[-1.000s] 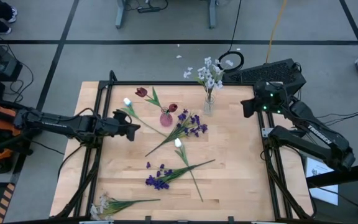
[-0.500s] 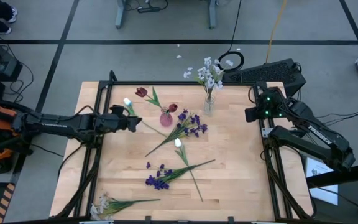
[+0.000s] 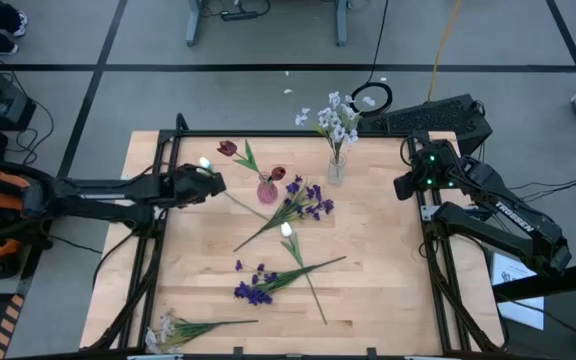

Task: Sort flowers into vase by color
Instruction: Put the top white tulip flower into the transparent vase

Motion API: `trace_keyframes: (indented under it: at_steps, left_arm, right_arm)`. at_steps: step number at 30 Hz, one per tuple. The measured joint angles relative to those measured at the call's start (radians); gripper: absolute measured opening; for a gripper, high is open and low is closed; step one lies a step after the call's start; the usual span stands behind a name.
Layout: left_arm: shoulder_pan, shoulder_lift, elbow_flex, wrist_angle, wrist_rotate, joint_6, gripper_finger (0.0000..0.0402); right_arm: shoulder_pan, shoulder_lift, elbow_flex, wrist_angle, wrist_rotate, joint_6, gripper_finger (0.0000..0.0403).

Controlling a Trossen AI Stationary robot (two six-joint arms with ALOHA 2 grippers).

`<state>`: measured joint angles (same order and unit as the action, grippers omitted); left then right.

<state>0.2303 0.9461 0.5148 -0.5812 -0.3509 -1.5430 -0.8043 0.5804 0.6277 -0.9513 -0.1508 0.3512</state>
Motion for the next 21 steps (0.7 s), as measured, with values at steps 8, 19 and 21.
trace_keyframes:
  at_steps: [8,19,21]
  left_arm:
    - [0.106,0.218,0.0,0.086,0.149,-0.101,0.018]
    - [0.156,0.391,0.012,0.204,0.229,-0.153,0.018]
    - [0.162,0.408,0.015,0.21,0.235,-0.154,0.018]
  right_arm:
    - [0.0,0.0,0.0,0.0,0.0,-0.083,0.0]
    - [0.0,0.0,0.0,0.0,-0.007,-0.08,0.0]
    - [0.0,0.0,0.0,0.0,-0.007,-0.087,0.0]
